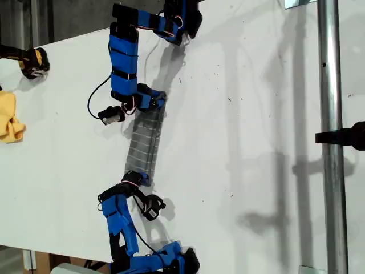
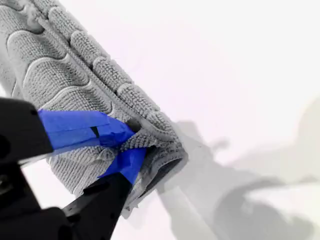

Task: Grasp corners of a towel and fold twice.

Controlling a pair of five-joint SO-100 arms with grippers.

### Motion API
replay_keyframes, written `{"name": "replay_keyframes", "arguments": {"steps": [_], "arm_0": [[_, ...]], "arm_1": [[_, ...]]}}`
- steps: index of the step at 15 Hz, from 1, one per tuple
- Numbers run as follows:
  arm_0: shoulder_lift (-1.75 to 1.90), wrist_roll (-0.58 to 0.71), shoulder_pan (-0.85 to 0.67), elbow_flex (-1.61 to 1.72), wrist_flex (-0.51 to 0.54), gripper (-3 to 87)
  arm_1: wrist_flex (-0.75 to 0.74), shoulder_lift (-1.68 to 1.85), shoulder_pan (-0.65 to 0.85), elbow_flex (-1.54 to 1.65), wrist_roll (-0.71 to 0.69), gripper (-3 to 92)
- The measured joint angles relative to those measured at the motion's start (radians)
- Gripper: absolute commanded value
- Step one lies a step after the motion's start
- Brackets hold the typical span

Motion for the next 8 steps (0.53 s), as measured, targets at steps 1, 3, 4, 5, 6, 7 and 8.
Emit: {"name": "replay_keyframes", "arguments": {"steps": [1, 3, 4, 5, 6, 7, 8], "arm_0": [[-0.003, 0.003, 0.0, -0.021, 0.021, 5.1], [-0.003, -0.006, 0.002, -0.067, 0.092, 20.3], [-0.002, -0.026, 0.005, -0.089, 0.152, 21.6], [0.017, -0.026, 0.003, -0.106, 0.204, 23.3], [0.06, -0.048, 0.012, -0.109, 0.244, 25.8], [0.129, -0.051, 0.023, -0.11, 0.281, 25.6], [0.202, -0.069, 0.031, -0.112, 0.311, 25.1]], "arm_1": [[0.012, -0.003, 0.003, -0.011, 0.0, 17.7], [0.075, 0.002, 0.008, -0.032, 0.0, 27.4], [0.117, 0.029, 0.015, -0.035, 0.003, 30.3], [0.17, 0.081, 0.015, -0.046, 0.009, 31.2], [0.239, 0.144, 0.012, -0.078, 0.015, 32.3], [0.304, 0.216, 0.012, -0.106, 0.025, 32.3], [0.354, 0.285, 0.012, -0.123, 0.038, 32.3]]}}
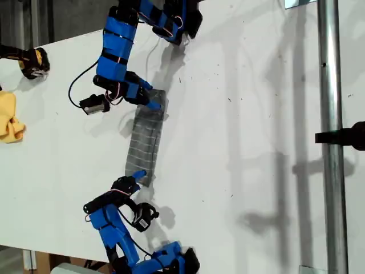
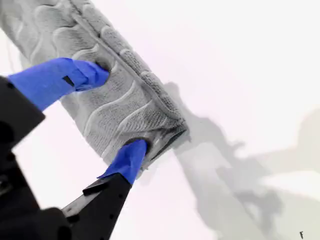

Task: Grasp corners of a towel and fold twice.

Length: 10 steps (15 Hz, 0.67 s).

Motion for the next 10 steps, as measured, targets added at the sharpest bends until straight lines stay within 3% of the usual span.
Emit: {"name": "replay_keyframes", "arguments": {"steps": [4, 7, 10], "arm_0": [[0.385, -0.069, 0.029, 0.186, 0.014, 21.5], [0.769, -0.129, 0.066, 0.517, -0.095, 17.7], [1.137, -0.189, 0.144, 0.816, -0.186, 17.0]], "arm_1": [[0.107, 0.301, 0.008, 0.04, 0.086, 30.4], [0.098, 0.514, -0.015, 0.218, 0.181, 29.3], [0.089, 0.761, -0.1, 0.376, 0.36, 27.5]]}}
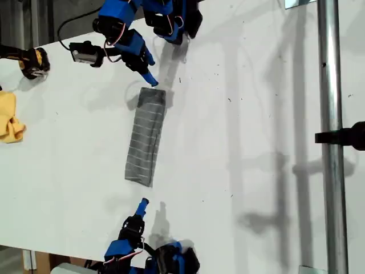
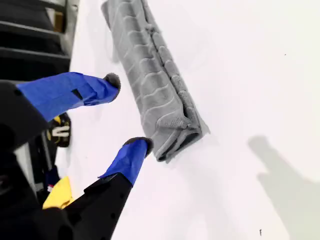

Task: Grasp corners of a towel and fold twice.

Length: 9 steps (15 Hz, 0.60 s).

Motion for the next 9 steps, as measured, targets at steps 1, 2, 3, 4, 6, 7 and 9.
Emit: {"name": "replay_keyframes", "arguments": {"steps": [1, 2, 3, 4, 6, 7, 9], "arm_0": [[0.078, -0.014, 0.031, 0.075, -0.026, 17.0], [0.153, -0.029, 0.067, 0.146, -0.057, 16.4], [0.235, -0.051, 0.098, 0.222, -0.089, 14.7], [0.33, -0.075, 0.114, 0.308, -0.118, 11.2], [0.578, -0.143, 0.156, 0.508, -0.161, 8.5], [0.726, -0.181, 0.186, 0.607, -0.161, 8.4], [0.948, -0.233, 0.249, 0.741, -0.161, 8.3]], "arm_1": [[-0.002, 0.075, -0.031, 0.066, 0.072, 25.7], [-0.017, 0.156, -0.057, 0.133, 0.137, 25.2], [-0.028, 0.244, -0.095, 0.193, 0.206, 25.5], [-0.032, 0.304, -0.129, 0.221, 0.252, 26.4], [-0.049, 0.328, -0.195, 0.275, 0.351, 29.5], [-0.061, 0.351, -0.218, 0.314, 0.397, 31.5], [-0.126, 0.399, -0.23, 0.394, 0.428, 32.8]]}}
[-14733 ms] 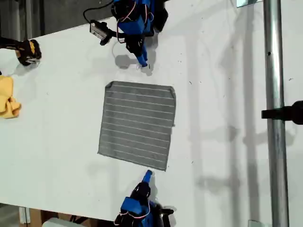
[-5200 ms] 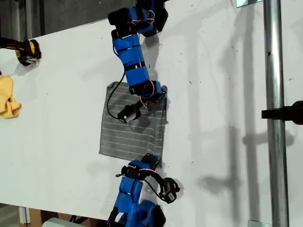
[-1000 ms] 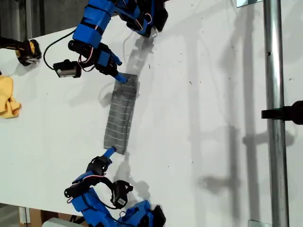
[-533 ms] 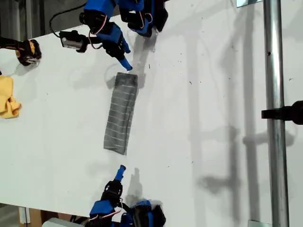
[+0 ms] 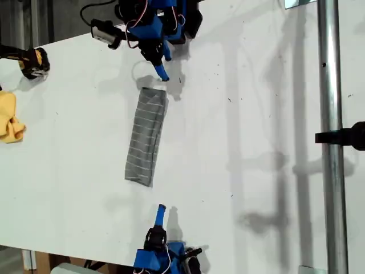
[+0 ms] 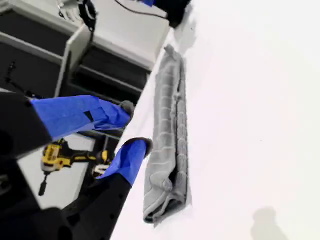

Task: Grasp corners of a towel and fold twice.

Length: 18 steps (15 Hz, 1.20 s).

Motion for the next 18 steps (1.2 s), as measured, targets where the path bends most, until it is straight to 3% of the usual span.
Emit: {"name": "replay_keyframes", "arguments": {"steps": [3, 11, 18], "arm_0": [[0.04, -0.023, 0.031, 0.051, -0.006, 8.1], [0.043, -0.049, 0.035, 0.055, -0.006, 7.9], [0.043, -0.063, 0.046, 0.06, -0.006, 7.9]], "arm_1": [[-0.094, 0.041, 0.077, 0.129, -0.014, 35.4], [-0.416, -0.261, 0.433, 0.184, -0.314, 36.3], [-0.62, -0.742, 0.497, 0.087, -0.339, 37.3]]}}
